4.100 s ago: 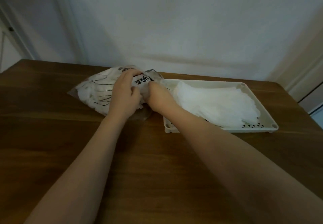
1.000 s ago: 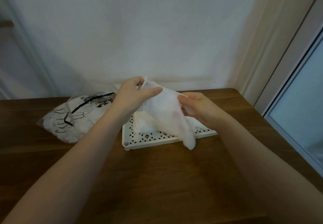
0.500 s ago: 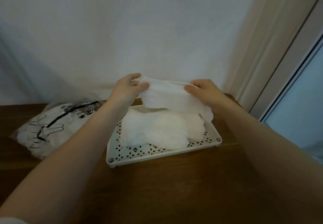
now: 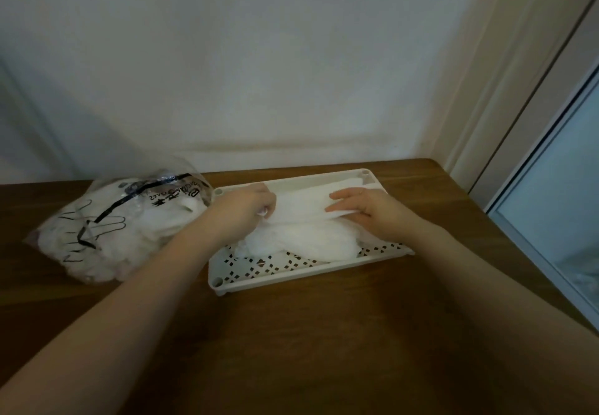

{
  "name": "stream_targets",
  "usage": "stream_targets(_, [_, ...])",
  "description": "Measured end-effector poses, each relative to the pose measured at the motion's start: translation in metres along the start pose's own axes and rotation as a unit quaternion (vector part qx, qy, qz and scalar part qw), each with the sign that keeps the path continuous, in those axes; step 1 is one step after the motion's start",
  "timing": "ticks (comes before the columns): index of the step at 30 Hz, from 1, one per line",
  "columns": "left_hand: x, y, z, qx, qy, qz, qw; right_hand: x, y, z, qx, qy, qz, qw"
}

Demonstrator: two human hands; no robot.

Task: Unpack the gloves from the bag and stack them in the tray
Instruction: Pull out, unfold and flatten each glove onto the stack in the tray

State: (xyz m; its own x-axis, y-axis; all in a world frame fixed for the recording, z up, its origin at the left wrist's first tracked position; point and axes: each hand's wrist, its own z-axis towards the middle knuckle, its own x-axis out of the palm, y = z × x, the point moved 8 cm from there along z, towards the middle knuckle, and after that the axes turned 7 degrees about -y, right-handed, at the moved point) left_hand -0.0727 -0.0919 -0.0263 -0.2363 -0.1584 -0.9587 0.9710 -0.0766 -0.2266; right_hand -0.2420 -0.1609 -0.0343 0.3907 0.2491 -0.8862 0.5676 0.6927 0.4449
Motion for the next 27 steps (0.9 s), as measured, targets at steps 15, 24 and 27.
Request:
stream_targets(15, [0.026, 0.007, -0.038, -0.095, 0.017, -0.033, 0.995, 0.054, -0.003, -0.006, 0.147, 0.063, -0.084, 0.984])
stream_targets(24, [0.031, 0.011, -0.040, -0.124, -0.015, 0.062, 0.990, 0.049, -0.024, -0.002, 0.156, 0.093, -0.100, 0.978])
stream_targets(27, [0.032, 0.009, -0.041, -0.086, 0.013, 0.051, 0.995, 0.034, -0.013, -0.001, 0.154, 0.073, -0.169, 0.971])
